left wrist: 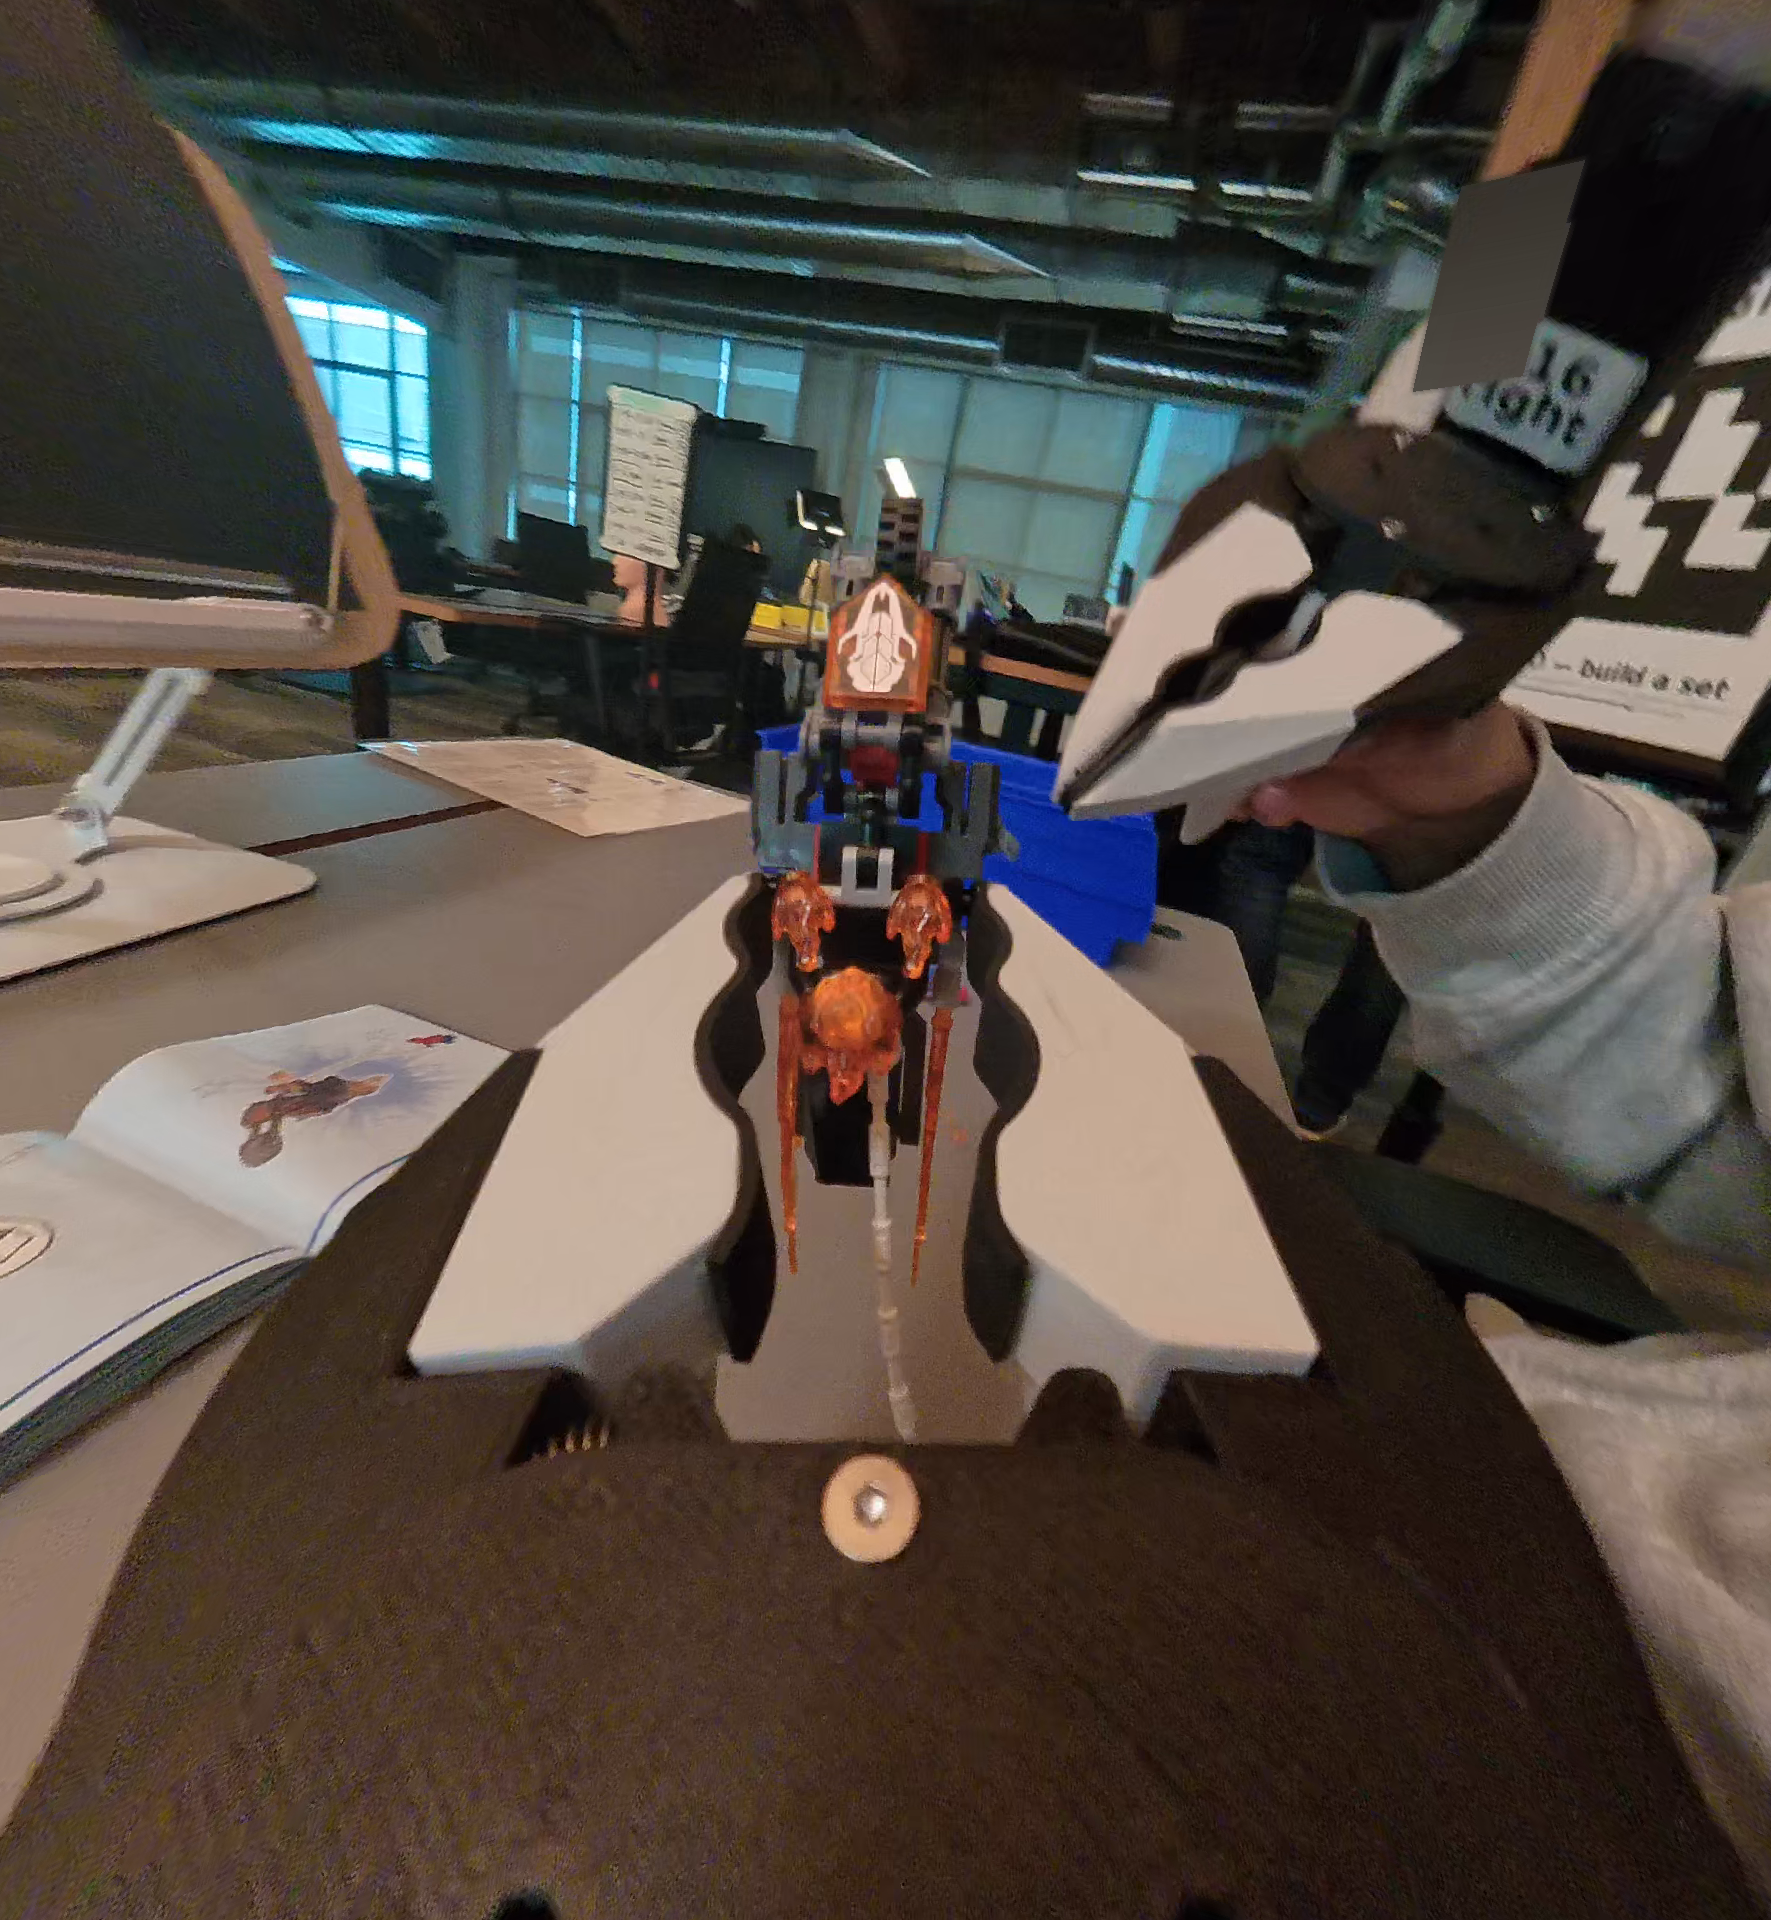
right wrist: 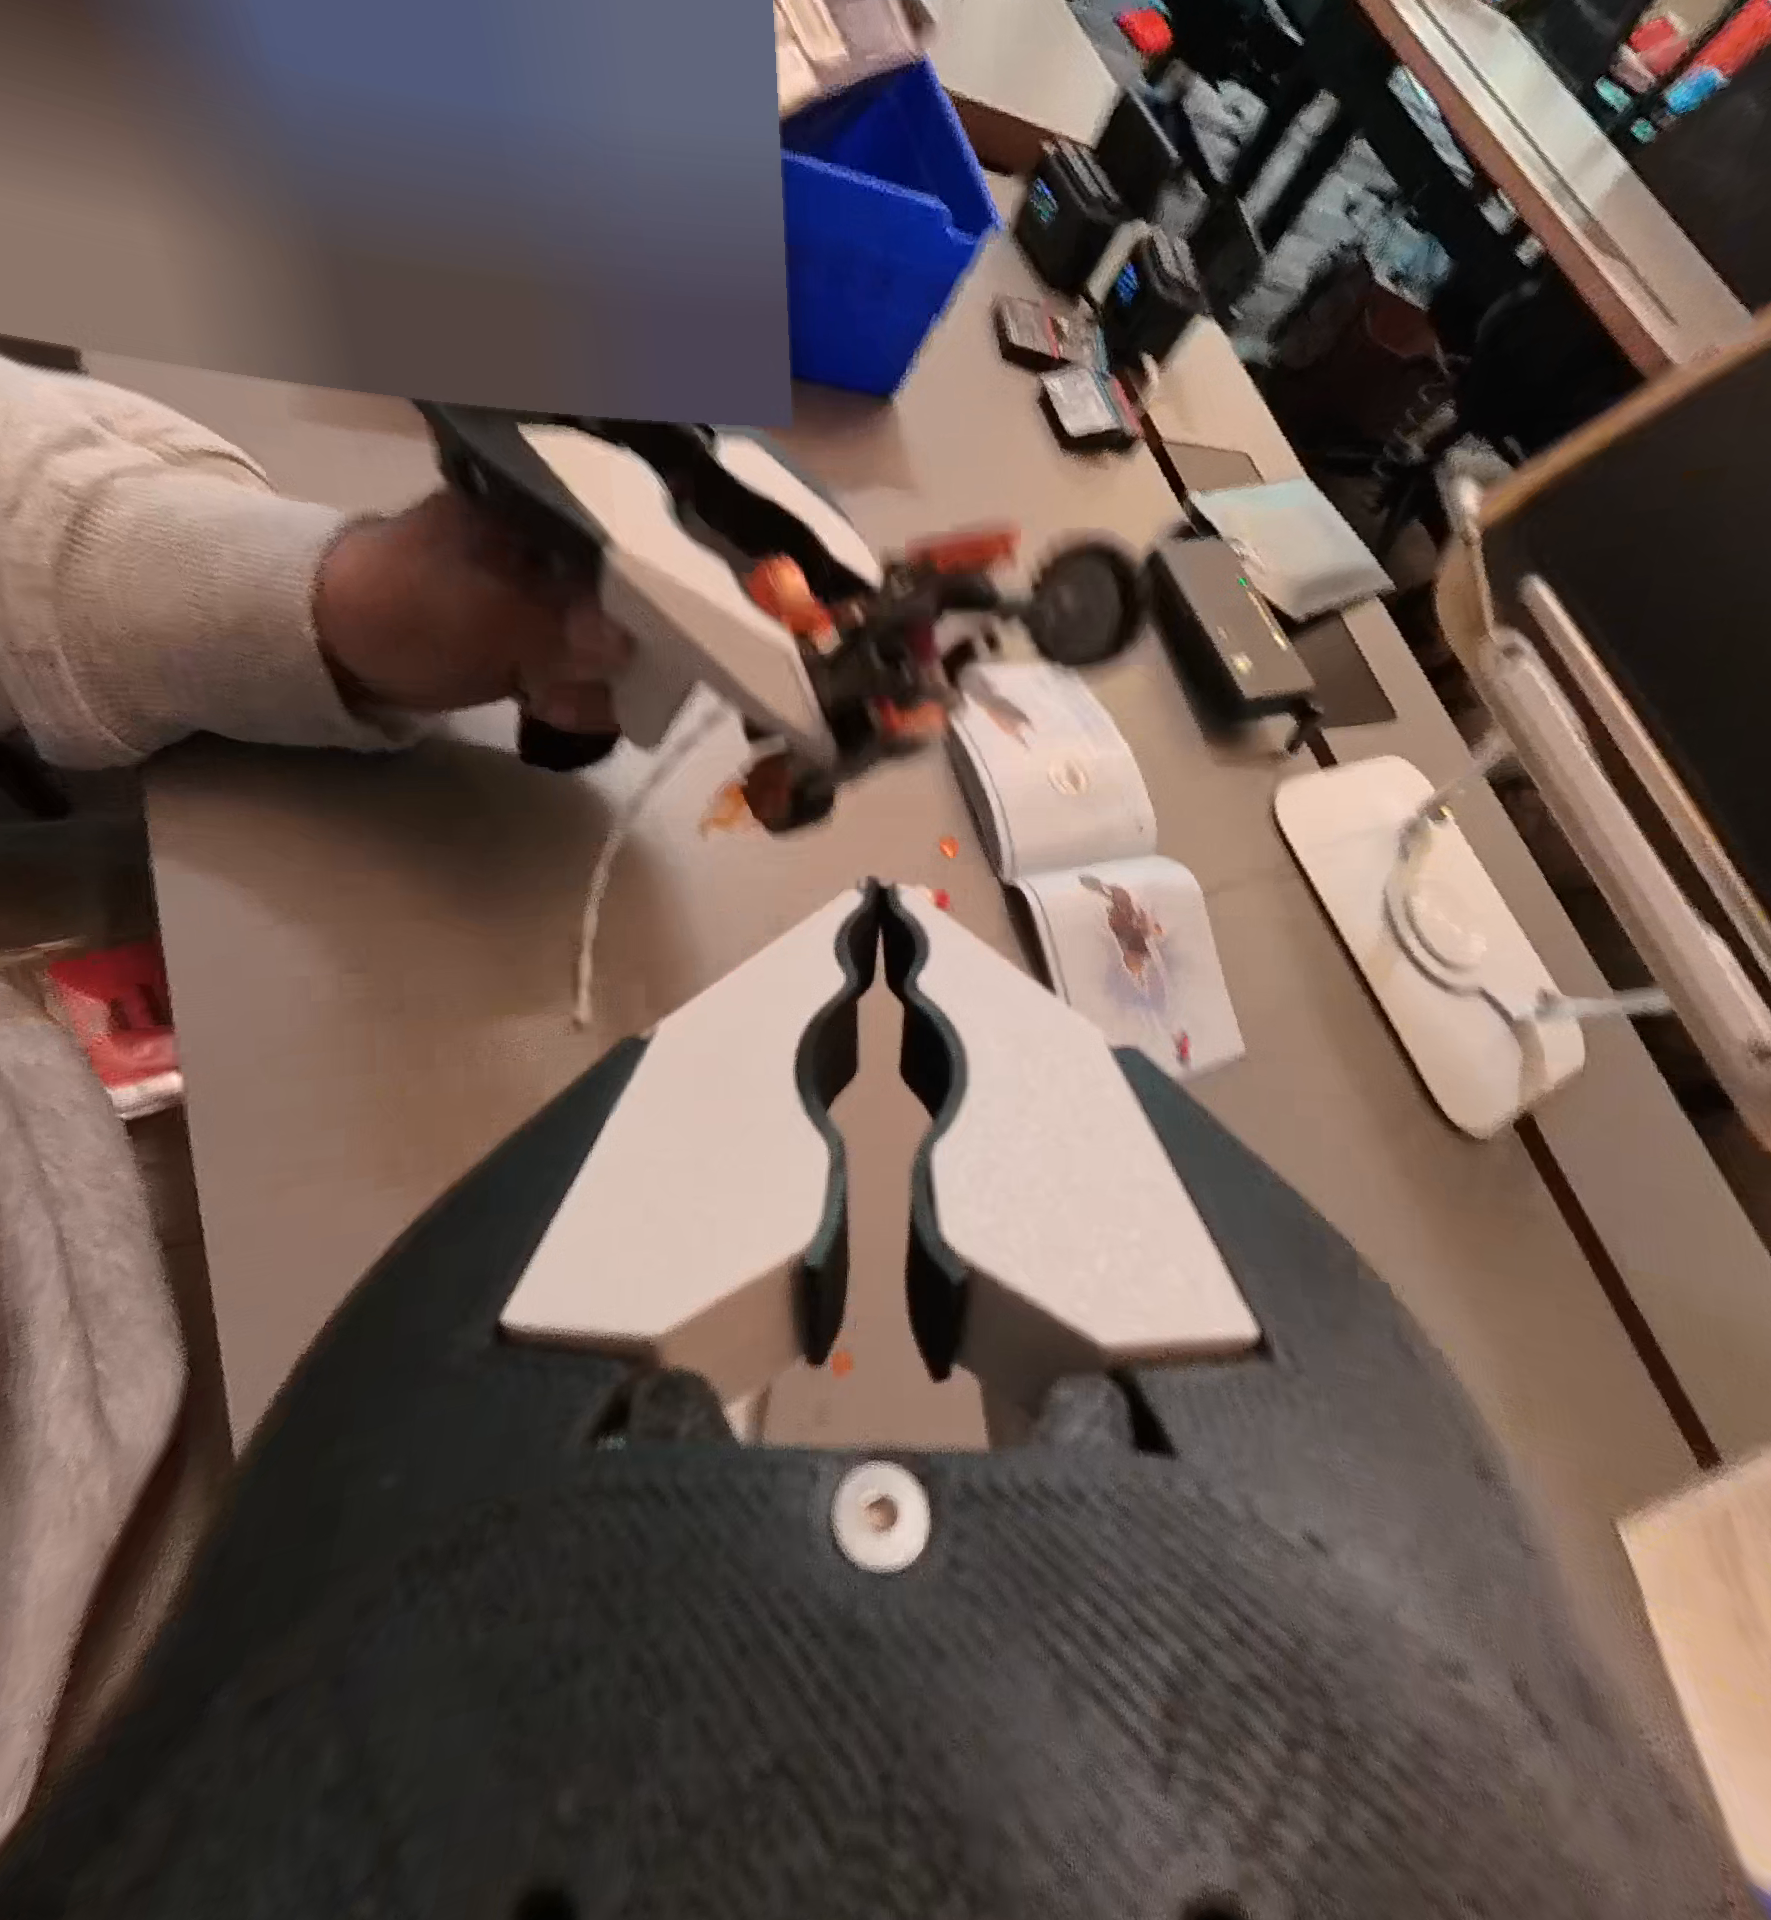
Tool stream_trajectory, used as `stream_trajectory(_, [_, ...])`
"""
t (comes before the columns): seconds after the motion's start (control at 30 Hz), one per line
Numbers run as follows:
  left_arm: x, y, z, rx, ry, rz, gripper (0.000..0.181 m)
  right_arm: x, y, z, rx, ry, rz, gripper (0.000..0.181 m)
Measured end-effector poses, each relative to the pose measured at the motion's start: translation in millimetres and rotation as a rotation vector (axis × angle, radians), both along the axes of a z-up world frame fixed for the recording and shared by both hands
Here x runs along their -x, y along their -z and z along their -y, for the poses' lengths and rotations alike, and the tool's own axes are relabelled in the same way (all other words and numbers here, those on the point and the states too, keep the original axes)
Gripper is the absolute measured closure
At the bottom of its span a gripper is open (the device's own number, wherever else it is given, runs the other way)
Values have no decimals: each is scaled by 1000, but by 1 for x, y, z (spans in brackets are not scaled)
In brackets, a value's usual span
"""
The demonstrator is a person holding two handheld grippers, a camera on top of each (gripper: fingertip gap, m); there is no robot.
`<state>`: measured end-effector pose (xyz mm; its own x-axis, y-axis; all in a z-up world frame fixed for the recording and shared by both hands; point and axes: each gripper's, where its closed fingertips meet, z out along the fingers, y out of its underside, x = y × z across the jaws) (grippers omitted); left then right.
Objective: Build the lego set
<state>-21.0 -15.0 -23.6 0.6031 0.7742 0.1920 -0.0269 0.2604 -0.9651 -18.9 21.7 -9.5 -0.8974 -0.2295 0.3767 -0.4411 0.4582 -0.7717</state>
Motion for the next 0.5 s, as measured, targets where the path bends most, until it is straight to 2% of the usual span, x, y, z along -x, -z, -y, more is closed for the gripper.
stream_trajectory(0.1, [0,-3,12,-66,-27,1,147,32,7,-31,-9,149,-16,180])
stream_trajectory(0.17, [1,-3,17,-83,-43,5,146,56,17,-59,-20,263,37,170])
stream_trajectory(0.3, [3,-3,17,-82,-57,6,147,118,58,-131,-37,534,146,161])
stream_trajectory(0.37, [3,-2,17,-80,-60,8,146,141,85,-164,-4,658,265,159])
stream_trajectory(0.43, [4,-1,18,-76,-64,12,146,142,106,-179,69,685,462,157])
stream_trajectory(0.5, [5,0,18,-72,-67,16,146,141,109,-177,194,661,567,162])
